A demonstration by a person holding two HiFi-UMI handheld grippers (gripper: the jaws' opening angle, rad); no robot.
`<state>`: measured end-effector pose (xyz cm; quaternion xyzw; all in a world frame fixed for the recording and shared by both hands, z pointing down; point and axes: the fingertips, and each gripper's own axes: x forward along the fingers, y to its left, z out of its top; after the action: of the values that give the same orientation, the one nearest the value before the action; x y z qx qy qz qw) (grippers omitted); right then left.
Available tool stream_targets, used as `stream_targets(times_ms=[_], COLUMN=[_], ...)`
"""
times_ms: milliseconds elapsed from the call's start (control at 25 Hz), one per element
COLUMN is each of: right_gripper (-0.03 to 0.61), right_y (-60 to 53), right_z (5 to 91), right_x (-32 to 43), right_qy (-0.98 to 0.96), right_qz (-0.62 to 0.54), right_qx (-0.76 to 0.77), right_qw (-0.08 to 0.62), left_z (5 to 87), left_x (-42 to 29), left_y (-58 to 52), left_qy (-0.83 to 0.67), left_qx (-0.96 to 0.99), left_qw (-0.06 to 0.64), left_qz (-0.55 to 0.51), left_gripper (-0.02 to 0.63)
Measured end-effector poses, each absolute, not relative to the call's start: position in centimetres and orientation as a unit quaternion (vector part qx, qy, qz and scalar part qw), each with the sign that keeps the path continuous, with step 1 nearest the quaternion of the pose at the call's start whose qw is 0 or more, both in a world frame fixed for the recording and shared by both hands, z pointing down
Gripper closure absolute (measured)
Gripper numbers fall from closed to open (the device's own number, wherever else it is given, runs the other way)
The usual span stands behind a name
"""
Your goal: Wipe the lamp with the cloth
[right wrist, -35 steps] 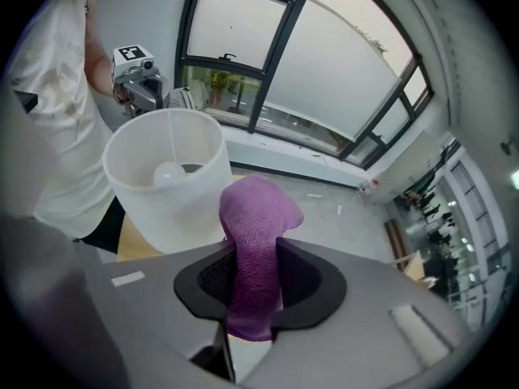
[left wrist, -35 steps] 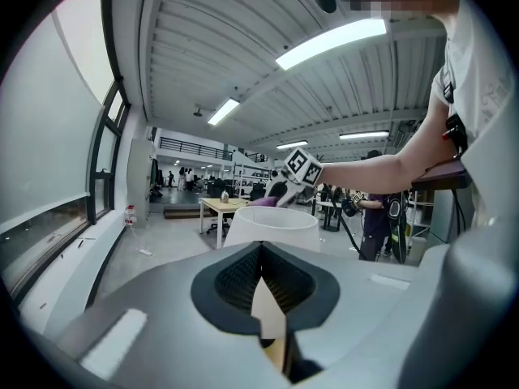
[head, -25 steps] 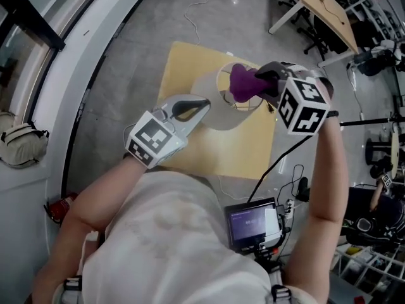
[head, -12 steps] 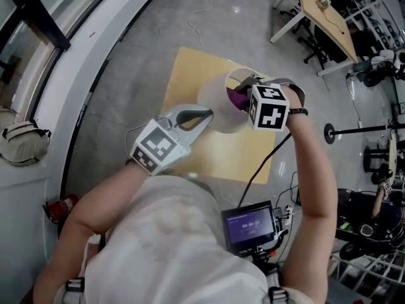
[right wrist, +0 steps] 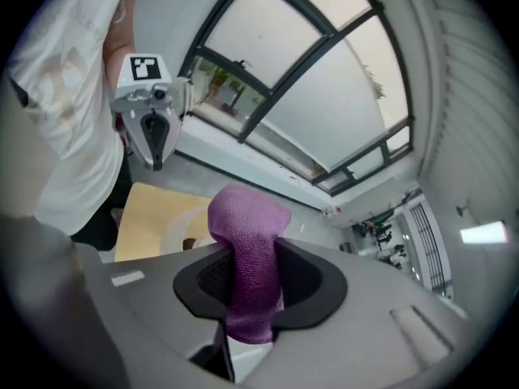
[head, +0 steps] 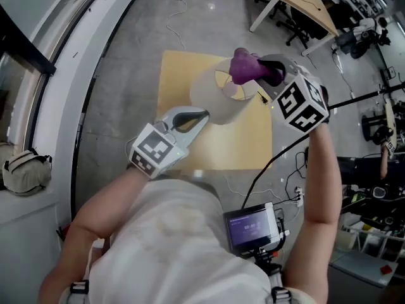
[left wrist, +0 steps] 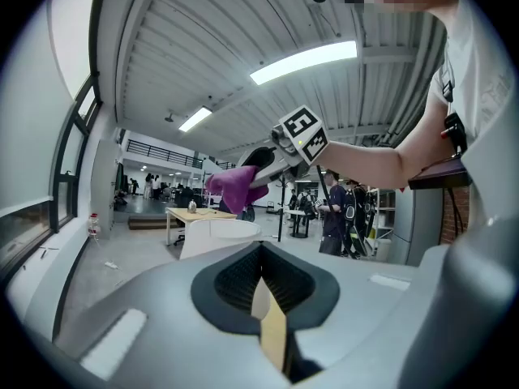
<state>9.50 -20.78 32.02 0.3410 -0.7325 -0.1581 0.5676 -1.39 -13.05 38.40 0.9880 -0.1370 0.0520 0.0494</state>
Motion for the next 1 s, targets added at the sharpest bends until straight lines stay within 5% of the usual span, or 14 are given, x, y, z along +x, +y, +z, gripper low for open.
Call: stream_targets(times_ms=[240, 520, 1000], right_gripper=[0.46, 0.46, 0.459], right_y=[-15.9, -9.6, -3.0], right_z=[29.3, 35.9, 58.7], right_x=[12.9, 19.4, 25.8], right_qy=[-0.749, -0.739, -0.745], right_qz=[-0.08, 0.043, 0.176], right_qx=[0.491, 0.578, 0.507], right_qw=[0.438, 0.344, 0.396], left_z=[38.5, 39.7, 41.4], left_x=[0.0, 1.5, 7.3], left_y=[-10.7, -8.6, -7.1], left_qy=[-0.086, -0.063, -0.131], left_qx=[0.994, 0.995, 0.986], left_qw=[0.052, 0.051, 0.061], left_qz=[0.052, 0.065, 0.083], left_gripper=[0.612, 0.612, 0.612])
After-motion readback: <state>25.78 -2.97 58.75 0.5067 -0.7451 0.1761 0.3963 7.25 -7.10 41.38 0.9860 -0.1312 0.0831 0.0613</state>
